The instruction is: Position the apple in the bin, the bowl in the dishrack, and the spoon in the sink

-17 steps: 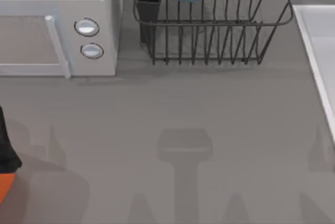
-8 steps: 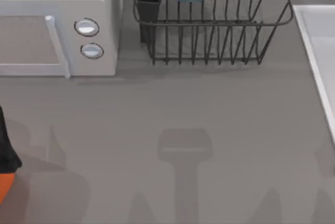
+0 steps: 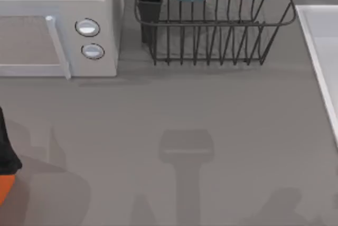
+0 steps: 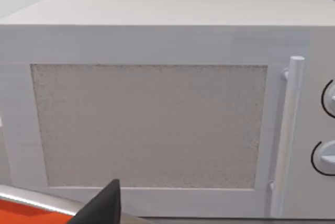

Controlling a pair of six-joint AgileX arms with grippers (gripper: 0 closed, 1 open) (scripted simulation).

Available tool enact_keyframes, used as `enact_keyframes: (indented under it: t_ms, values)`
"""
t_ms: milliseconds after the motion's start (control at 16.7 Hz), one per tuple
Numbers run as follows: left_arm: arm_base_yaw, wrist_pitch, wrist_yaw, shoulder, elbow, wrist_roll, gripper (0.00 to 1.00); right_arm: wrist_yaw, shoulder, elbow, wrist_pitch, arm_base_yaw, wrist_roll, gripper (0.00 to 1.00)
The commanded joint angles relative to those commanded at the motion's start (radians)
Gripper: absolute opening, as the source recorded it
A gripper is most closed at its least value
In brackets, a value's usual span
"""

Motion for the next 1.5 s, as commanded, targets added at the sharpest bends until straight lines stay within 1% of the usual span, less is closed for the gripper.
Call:
enact_keyframes:
  t_ms: [180,360,480,780,960,1320,1500]
  values:
    - [0.000,0.000,0.000,0.000,0.000,0.000,1.00,-0.002,0.189,0.126,-0.150,-0.046,-0.180,1.00]
    - [0.000,0.000,0.000,0.000,0.000,0.000,1.00,-0.008,0.310,0.213,-0.246,-0.077,-0.304,1.00]
    - [0.000,0.000,0.000,0.000,0.000,0.000,1.00,-0.010,0.344,0.238,-0.272,-0.086,-0.336,1.00]
    - [0.000,0.000,0.000,0.000,0.000,0.000,1.00,-0.010,0.344,0.235,-0.268,-0.082,-0.337,1.00]
    - [0.000,0.000,0.000,0.000,0.000,0.000,1.00,-0.011,0.379,0.194,-0.196,-0.083,-0.335,1.00]
    - [0.000,0.000,0.000,0.000,0.000,0.000,1.00,-0.011,0.527,0.028,0.131,-0.084,-0.333,1.00]
    - [0.000,0.000,0.000,0.000,0.000,0.000,1.00,-0.011,0.566,-0.016,0.203,-0.084,-0.333,1.00]
